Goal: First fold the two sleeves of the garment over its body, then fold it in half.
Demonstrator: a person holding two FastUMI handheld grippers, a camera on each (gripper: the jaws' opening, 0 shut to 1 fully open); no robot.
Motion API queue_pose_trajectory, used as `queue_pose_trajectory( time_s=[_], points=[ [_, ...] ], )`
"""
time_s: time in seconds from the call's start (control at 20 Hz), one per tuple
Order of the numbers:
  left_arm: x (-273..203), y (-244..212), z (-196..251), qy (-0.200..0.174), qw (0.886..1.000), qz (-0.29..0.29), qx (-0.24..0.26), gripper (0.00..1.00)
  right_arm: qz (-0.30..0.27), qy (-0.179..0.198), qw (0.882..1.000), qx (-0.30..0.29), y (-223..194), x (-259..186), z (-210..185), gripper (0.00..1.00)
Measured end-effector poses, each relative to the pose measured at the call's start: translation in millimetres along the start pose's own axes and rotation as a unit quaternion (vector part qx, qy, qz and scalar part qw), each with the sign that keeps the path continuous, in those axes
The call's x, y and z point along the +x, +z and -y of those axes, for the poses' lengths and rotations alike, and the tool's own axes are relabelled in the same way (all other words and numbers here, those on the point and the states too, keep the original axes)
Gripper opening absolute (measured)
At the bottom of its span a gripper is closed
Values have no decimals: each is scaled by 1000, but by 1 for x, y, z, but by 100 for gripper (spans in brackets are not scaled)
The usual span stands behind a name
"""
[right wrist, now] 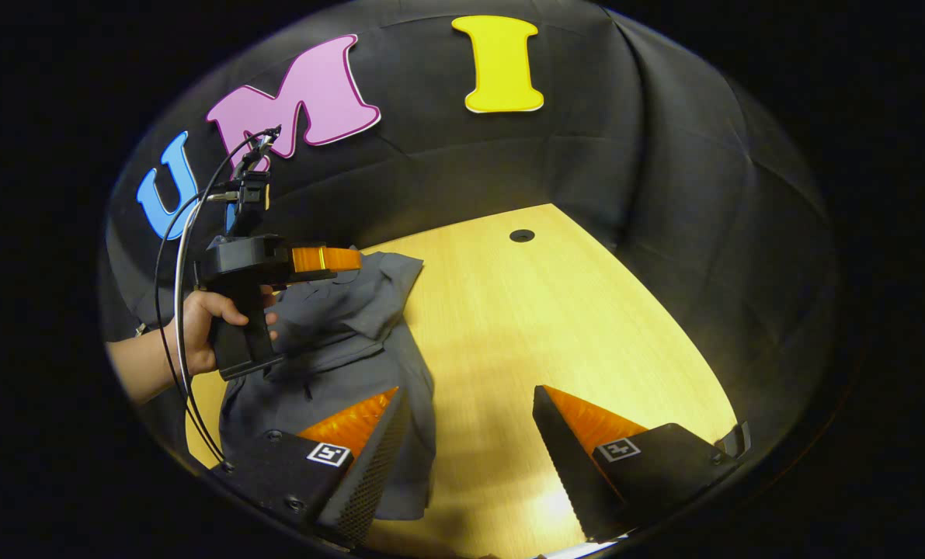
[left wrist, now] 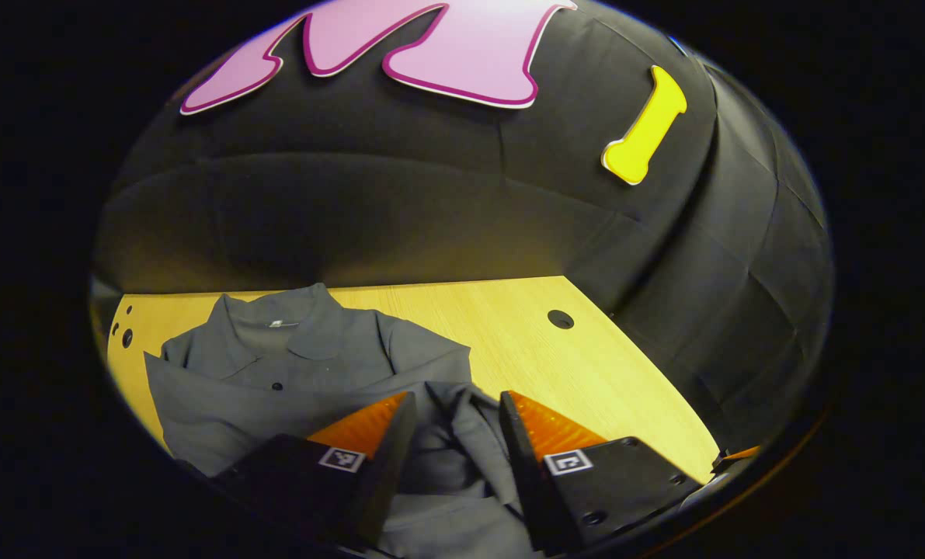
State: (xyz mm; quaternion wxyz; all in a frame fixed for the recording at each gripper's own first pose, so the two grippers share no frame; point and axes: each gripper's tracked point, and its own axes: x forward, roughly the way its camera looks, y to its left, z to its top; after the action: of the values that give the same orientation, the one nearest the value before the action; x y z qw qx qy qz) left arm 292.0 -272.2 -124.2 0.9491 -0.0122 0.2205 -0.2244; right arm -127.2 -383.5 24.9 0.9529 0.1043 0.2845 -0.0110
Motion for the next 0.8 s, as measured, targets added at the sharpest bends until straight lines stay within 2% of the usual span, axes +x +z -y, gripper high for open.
queue_pose_trajectory(
  time_s=[0.05, 0.2, 0.25, 0.3, 0.45, 0.5, 0.55, 0.65, 0.8],
  points=[
    [-8, 1, -7, 7, 1000, 2, -3, 77, -5, 5, 1000, -3, -3, 1, -5, 99],
    [-37, -5, -36, 31, 1000, 5, -4, 96, -31, 19, 999, -18, -19, 6, -19, 99],
    [-51, -11, -45, 35, 999, 4, -4, 96, -46, 26, 998, -22, -28, 8, -25, 99],
    [-65, -18, -55, 40, 999, 2, -3, 91, -61, 33, 997, -23, -37, 10, -31, 99],
    [-115, -51, -90, 66, 998, -6, 1, 91, -107, 48, 993, -20, -64, 13, -47, 99],
    [-133, -68, -103, 76, 997, -12, 3, 91, -121, 49, 991, -20, -73, 14, -51, 99],
    [-152, -85, -117, 89, 996, -20, 6, 96, -134, 50, 990, -20, -83, 13, -55, 99],
    [-187, -123, -141, 120, 992, -40, 7, 96, -157, 53, 986, -26, -101, 12, -61, 99],
    [-240, -187, -174, 162, 983, -79, -26, 96, -184, 49, 981, -37, -124, 13, -67, 99]
  ],
)
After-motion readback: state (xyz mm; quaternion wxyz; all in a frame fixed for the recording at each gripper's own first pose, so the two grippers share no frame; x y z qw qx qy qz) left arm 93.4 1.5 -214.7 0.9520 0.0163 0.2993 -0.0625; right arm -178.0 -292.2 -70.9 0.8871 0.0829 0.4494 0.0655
